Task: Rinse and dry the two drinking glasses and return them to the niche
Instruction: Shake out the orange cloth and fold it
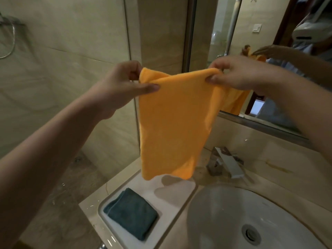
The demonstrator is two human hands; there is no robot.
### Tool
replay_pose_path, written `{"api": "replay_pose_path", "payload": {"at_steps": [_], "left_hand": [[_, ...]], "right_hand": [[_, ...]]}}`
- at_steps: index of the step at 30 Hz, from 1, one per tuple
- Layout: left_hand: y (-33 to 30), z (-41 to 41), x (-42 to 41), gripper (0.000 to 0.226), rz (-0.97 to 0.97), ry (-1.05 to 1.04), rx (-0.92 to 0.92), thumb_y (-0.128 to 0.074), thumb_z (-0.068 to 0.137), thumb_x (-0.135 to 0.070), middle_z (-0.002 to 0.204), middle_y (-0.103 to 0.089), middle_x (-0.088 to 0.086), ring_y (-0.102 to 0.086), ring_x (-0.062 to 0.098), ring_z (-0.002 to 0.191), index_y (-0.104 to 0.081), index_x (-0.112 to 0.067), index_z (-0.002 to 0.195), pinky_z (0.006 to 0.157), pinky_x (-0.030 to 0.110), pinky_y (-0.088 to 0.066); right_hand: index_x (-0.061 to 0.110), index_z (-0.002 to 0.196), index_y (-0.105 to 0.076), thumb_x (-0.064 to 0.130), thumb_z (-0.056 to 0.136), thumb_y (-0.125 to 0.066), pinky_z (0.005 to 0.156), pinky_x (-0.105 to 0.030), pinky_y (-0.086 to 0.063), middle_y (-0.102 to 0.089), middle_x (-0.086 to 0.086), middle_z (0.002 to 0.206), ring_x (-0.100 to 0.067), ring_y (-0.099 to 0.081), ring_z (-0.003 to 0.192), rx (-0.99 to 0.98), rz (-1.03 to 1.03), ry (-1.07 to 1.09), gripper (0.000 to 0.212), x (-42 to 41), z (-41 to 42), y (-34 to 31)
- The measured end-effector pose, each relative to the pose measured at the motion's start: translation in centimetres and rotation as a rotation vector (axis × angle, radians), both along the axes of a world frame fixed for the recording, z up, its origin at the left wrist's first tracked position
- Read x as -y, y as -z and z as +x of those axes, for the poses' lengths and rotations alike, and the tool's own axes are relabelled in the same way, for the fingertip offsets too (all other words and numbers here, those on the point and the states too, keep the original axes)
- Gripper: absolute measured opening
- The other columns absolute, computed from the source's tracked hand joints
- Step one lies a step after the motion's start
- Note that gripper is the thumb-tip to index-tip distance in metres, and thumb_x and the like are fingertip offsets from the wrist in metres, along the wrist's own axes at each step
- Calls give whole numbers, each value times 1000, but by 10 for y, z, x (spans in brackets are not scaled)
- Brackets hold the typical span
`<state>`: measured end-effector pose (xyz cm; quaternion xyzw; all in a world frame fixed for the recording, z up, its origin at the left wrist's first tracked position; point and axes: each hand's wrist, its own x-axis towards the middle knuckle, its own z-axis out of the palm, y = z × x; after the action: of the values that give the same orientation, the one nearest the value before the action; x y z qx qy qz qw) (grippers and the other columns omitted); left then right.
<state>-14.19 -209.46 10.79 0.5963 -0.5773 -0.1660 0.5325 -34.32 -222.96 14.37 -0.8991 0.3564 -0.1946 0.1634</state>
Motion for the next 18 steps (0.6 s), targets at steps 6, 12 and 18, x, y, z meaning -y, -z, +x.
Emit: {"api": "replay_pose_path", "payload": {"at_steps": [6,12,18], "left_hand": [[-8,-8,6,29,-72,-63,8,-73,74,-14,84,-54,-4,-60,12,81,-45,-24,74,64,24,-51],[-7,-4,0,37,-30,-178,33,-71,75,-20,93,-48,-8,-55,10,85,-42,-25,97,61,25,-51],[-5,-4,-28,29,129,-29,-74,-64,64,-34,93,-65,-9,-66,6,81,-59,-28,91,59,21,-52]], "right_hand": [[23,120,-54,26,98,-42,73,-24,-35,-49,8,103,-9,-46,94,76,-122,10,25,7,10,8],[22,116,-53,25,98,-40,64,-16,-32,-48,14,89,-2,-45,81,15,-146,-71,22,9,12,16],[32,105,-50,29,96,-44,66,-19,-35,-49,17,89,1,-46,80,-70,-13,-199,11,8,1,9]]}}
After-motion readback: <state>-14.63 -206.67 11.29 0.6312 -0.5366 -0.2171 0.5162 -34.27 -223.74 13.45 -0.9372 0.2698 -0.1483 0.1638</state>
